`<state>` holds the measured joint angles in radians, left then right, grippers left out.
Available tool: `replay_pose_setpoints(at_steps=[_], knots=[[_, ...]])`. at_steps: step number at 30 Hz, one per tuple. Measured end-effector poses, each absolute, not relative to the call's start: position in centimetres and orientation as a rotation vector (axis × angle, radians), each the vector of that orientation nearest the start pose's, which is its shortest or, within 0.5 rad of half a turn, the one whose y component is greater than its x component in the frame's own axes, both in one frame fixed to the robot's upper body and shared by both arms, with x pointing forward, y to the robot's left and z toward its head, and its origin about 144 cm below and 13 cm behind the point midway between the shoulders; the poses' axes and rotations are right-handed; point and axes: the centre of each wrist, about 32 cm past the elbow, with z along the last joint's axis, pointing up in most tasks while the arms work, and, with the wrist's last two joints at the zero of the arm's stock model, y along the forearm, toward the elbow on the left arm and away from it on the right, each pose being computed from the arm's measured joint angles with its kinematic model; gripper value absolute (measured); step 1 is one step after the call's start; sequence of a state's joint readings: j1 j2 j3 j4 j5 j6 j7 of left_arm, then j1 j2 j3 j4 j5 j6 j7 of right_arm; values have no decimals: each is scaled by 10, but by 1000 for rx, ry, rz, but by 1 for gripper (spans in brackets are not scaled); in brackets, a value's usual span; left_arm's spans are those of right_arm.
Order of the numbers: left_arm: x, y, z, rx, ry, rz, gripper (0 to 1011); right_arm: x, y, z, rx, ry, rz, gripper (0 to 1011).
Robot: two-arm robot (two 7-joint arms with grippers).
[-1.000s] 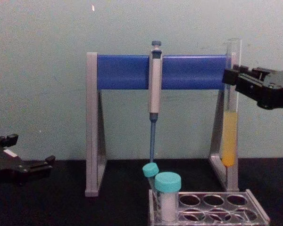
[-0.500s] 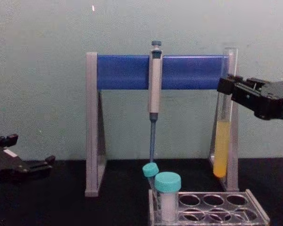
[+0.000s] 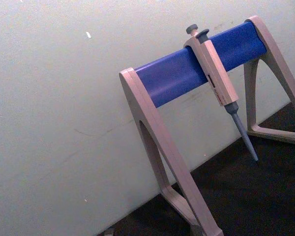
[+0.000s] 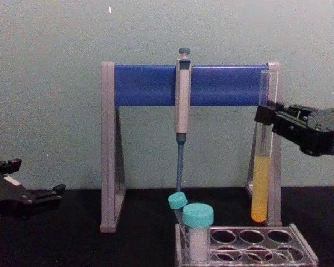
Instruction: Pick up the test tube from the test tube rack, shake it, then place it back into the test tube rack.
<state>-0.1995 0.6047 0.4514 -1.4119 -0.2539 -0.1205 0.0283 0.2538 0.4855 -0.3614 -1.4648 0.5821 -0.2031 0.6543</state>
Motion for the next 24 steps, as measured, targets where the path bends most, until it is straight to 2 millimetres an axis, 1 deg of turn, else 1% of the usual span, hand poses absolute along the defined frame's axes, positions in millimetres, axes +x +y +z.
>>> replay_pose_setpoints(at_steps=[12, 24], knots=[[489, 310, 1140, 305, -285, 1248, 1001, 516, -281, 1174, 123, -117, -626, 229], [489, 310, 1140, 304, -285, 1248, 1001, 522, -280, 1162, 112, -88, -640, 229]])
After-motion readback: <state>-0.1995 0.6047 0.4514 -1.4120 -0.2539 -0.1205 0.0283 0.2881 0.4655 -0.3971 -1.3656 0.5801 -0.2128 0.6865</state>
